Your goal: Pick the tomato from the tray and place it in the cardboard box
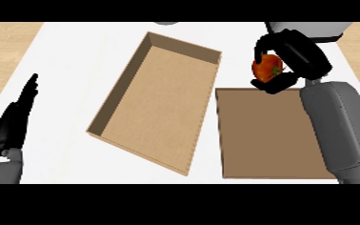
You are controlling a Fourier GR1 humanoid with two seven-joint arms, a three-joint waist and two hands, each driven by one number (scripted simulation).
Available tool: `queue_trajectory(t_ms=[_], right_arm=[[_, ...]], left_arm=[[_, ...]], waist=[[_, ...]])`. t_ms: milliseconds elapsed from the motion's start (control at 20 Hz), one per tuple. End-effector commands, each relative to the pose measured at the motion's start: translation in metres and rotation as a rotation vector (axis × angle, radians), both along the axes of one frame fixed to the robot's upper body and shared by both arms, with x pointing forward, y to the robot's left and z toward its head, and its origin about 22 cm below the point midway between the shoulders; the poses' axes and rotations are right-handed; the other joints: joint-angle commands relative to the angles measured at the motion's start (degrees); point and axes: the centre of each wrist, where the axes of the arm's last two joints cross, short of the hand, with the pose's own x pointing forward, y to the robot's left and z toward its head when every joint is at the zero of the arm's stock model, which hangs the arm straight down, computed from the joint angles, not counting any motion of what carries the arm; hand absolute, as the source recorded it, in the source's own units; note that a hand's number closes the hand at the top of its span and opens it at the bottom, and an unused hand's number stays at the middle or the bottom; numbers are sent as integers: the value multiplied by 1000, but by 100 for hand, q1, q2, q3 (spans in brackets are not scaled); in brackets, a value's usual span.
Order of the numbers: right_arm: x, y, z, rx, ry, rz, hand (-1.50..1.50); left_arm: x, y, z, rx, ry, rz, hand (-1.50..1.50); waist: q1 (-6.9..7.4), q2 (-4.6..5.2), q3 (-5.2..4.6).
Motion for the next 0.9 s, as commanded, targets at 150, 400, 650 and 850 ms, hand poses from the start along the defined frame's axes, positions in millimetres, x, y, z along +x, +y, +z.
queue_trajectory(t_ms=[150, 400, 650, 850], right_arm=[[1, 69, 39, 104, 82, 137, 150], [2, 125, 55, 206, 169, 142, 150], [9, 165, 72, 250, 259, 116, 150], [8, 201, 58, 256, 325, 89, 150]], left_arm=[[-13, 2, -4, -9, 1, -9, 0], [-1, -3, -8, 5, -3, -4, 0], [17, -7, 8, -6, -12, -15, 0], [10, -22, 5, -9, -6, -11, 0]], waist=[[33, 2, -1], [38, 14, -1], [66, 28, 0], [182, 27, 2]])
